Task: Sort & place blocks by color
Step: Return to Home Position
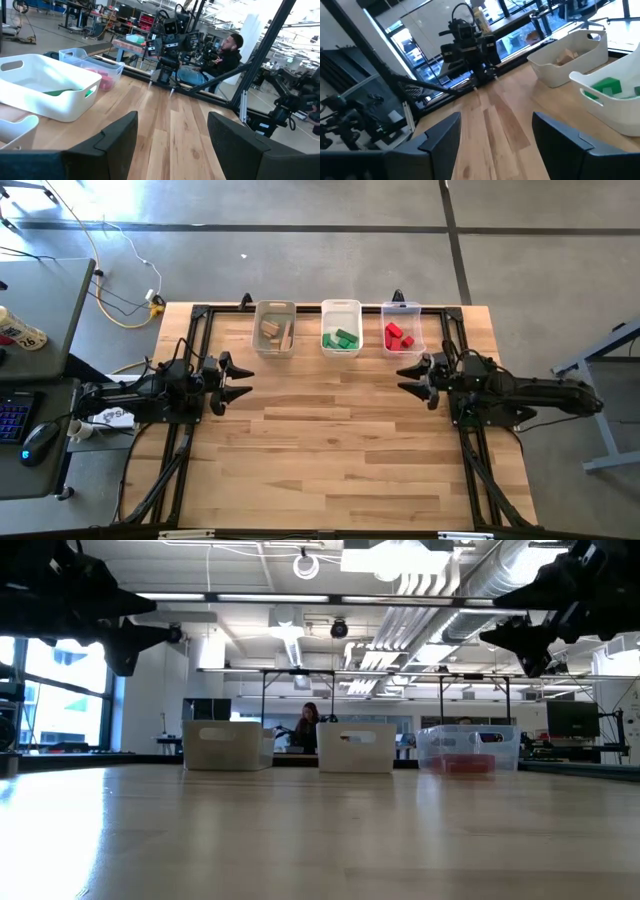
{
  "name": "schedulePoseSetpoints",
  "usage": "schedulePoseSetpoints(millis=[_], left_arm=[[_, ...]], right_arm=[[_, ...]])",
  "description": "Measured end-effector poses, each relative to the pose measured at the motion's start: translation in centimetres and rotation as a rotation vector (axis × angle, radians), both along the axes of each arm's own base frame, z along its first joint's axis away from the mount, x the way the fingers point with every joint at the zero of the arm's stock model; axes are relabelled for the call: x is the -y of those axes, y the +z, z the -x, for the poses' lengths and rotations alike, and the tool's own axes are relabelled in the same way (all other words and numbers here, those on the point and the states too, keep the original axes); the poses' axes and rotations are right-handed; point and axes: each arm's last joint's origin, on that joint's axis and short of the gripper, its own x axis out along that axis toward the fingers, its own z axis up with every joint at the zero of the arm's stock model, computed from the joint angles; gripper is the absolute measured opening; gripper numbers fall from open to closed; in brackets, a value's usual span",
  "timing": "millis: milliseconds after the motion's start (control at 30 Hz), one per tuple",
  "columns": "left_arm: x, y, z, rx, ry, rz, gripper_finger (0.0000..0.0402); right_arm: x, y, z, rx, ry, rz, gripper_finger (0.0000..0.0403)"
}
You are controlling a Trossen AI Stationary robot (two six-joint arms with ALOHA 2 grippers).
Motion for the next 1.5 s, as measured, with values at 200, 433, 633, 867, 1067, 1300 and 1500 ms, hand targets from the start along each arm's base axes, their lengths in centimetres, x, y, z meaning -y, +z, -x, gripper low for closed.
schedulePoseSetpoints(millis=[200, 433, 633, 867, 1067, 1300, 1500], left_arm=[[0.0, 0.0, 0.0, 0.0, 0.0, 0.0, 0.0227], [0.0, 0.0, 0.0, 0.0, 0.0, 0.0, 0.0227], [0.0, 0.0, 0.0, 0.0, 0.0, 0.0, 0.0227], [0.0, 0.0, 0.0, 0.0, 0.0, 0.0, 0.0227], [0.0, 0.0, 0.0, 0.0, 0.0, 0.0, 0.0227], [0.0, 0.0, 0.0, 0.0, 0.0, 0.0, 0.0227], [0.0, 0.0, 0.0, 0.0, 0.0, 0.0, 0.0227]], right_arm=[[-0.1, -1.2, 0.6, 0.022, 0.015, 0.011, 0.0232], [-0.1, -1.6, 0.9, 0.059, -0.001, 0.032, 0.0232], [-0.1, -2.3, 1.0, 0.056, -0.016, 0.008, 0.0232], [0.0, -2.9, 1.0, 0.001, -0.049, 0.011, 0.0232], [0.0, -3.2, 1.0, -0.04, -0.049, -0.001, 0.0232], [0.0, -3.2, 1.0, -0.04, -0.048, -0.023, 0.0232], [0.0, -3.2, 1.0, -0.041, -0.047, -0.023, 0.0232]])
